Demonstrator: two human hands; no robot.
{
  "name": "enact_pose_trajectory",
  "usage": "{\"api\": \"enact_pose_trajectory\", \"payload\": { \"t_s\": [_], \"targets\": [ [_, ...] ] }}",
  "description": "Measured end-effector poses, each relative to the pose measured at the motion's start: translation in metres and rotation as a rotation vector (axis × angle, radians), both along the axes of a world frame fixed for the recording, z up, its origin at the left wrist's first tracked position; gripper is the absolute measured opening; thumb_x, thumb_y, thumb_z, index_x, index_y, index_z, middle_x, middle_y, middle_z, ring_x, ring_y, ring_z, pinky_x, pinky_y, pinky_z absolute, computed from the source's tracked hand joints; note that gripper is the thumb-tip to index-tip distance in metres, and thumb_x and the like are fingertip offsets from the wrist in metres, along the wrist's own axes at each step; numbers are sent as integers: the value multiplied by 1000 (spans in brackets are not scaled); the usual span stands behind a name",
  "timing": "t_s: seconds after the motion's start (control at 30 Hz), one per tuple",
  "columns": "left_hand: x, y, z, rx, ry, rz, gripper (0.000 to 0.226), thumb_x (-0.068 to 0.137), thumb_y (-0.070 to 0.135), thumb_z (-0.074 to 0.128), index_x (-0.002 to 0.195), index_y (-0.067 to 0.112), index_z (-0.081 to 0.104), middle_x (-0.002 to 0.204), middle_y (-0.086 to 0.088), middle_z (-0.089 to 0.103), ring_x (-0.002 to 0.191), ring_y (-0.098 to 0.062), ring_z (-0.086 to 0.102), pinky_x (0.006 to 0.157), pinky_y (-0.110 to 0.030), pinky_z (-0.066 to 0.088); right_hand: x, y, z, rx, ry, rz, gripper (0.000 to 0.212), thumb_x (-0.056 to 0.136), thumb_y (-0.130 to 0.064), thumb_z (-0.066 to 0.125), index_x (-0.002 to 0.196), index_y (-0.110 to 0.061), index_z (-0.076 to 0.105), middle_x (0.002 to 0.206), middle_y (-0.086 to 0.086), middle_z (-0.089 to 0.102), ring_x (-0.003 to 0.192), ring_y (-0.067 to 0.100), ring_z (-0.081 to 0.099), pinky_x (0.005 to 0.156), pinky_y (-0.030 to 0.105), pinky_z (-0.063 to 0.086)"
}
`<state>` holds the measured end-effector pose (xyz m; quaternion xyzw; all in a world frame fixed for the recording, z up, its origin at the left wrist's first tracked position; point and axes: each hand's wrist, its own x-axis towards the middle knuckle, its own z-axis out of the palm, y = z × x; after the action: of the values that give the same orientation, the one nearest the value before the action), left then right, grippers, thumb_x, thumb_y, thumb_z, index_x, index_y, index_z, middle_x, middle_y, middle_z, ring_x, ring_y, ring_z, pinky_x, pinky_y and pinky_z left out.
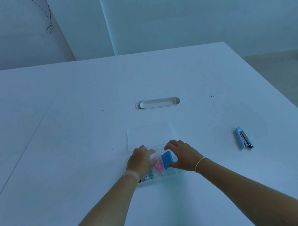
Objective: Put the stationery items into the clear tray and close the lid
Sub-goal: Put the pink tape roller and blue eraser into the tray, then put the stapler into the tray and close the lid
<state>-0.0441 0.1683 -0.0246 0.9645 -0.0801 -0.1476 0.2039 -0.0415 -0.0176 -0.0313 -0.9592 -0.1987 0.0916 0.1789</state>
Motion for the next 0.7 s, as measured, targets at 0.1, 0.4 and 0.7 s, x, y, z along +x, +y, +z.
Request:
{"api": "enact_pose_trajectory", "payload": {
  "t_s": [0.1, 0.4, 0.7],
  "targets": [
    [-2, 1, 3, -1, -19, -4, 46, 91, 38, 50, 135, 24, 48, 123, -4, 52, 118, -21, 44, 96, -36, 46, 0, -12, 7, 42, -11, -68, 49, 78, -33, 65, 122, -20, 47, 130, 1, 50, 115, 22, 48, 99, 35, 43],
    [-5, -13, 10, -26, -45, -37, 46, 91, 37, 50, 135, 23, 48, 129, 0, 50, 122, -19, 42, 100, -33, 42, -6, -66, 13, 100, -1, -352, 43, 82, -32, 63, 120, -17, 50, 130, 5, 51, 118, 25, 48, 99, 36, 42],
    [-2, -24, 3, 28, -47, -52, 47, 92, 39, 48, 136, 24, 46, 144, 0, 42, 132, -20, 36, 107, -38, 40, -13, -124, 7, 51, -29, -557, 39, 84, -28, 60, 120, -14, 52, 129, 9, 53, 116, 29, 50, 96, 39, 44]
  ]
}}
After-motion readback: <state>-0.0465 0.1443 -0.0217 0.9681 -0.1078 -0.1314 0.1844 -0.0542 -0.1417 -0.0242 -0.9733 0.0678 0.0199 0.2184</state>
